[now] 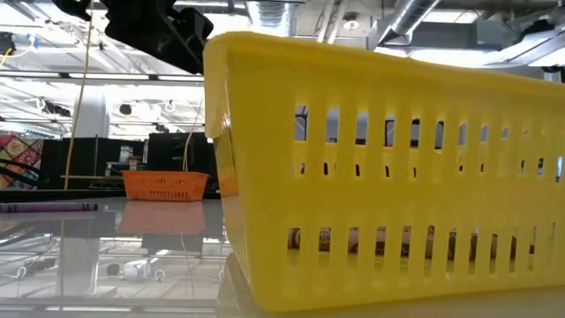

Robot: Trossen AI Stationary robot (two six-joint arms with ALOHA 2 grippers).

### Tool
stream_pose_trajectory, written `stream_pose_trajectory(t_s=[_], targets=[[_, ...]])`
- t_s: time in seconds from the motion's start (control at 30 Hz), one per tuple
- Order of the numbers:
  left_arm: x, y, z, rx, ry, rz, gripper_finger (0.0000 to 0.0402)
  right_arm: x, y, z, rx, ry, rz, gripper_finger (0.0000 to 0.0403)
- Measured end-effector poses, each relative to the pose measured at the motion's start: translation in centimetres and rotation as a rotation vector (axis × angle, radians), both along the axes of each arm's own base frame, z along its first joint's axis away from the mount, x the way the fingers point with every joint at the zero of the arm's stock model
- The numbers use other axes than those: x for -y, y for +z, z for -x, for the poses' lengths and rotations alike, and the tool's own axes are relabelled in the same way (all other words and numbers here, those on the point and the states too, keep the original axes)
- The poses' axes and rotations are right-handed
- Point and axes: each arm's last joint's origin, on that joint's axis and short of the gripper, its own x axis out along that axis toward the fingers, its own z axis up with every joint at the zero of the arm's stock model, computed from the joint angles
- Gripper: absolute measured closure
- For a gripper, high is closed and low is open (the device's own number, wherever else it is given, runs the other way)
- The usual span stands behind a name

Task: Sort crayons
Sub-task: Put the blue crayon into the green bin

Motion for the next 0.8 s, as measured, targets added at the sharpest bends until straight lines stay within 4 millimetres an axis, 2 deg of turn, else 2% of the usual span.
stream_pose_trajectory(t_s=[0.17,0.4,0.63,0.8], targets=[[-0.1,-0.4,0.3,-0.049,0.000,-0.017,0.0206,-1.9,-2.1,0.7,-0.158,0.013,0.028,0.0403],[-0.4,-1.2,1.1,-0.162,0.025,-0.027,0.0206,-3.5,-4.4,0.9,-0.250,0.014,0.089,0.0401],[-0.5,-1.6,1.5,-0.222,0.047,-0.014,0.0206,-3.8,-6.0,0.7,-0.309,0.009,0.159,0.0400],[-0.3,-2.0,2.0,-0.303,0.016,0.062,0.0206,-3.8,-6.2,0.6,-0.323,0.017,0.155,0.0399]])
